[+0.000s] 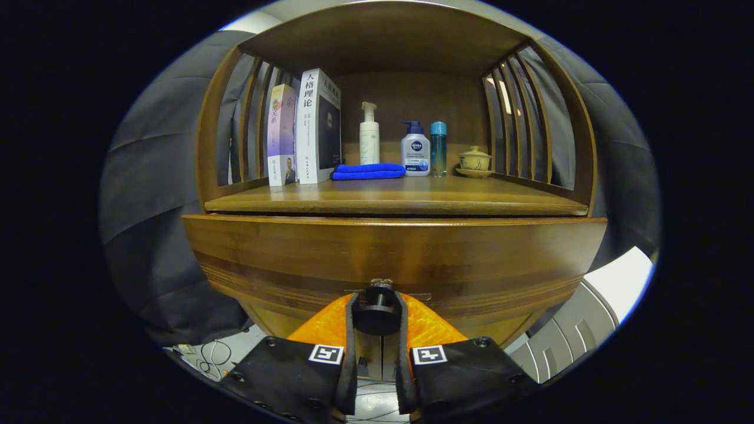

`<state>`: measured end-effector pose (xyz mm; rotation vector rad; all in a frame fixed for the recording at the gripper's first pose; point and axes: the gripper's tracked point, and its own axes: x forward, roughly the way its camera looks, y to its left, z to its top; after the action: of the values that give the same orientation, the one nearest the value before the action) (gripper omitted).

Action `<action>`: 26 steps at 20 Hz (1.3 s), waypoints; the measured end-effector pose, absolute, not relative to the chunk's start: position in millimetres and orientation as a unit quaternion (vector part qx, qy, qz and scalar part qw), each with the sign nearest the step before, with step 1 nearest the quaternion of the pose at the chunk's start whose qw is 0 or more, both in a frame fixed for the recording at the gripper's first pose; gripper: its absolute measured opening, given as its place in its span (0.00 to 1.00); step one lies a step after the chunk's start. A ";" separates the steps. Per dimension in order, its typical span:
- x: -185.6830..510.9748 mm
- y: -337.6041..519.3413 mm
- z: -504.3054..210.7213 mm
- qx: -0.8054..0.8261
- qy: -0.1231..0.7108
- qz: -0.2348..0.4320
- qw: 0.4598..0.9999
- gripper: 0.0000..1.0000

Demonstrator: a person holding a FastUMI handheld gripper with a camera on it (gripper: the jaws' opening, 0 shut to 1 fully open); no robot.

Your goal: Pull open the drawer, take out the items inside it, and place them on the countertop above the cabinet.

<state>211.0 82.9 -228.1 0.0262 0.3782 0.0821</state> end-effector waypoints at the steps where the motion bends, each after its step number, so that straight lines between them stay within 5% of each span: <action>1: 205.2 82.5 -227.1 0.011 0.187 0.040 0.982 0.29; 26: 98.2 84.4 -228.8 0.001 0.180 0.059 0.982 0.29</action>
<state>98.2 84.4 -228.8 0.0011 0.3621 0.1194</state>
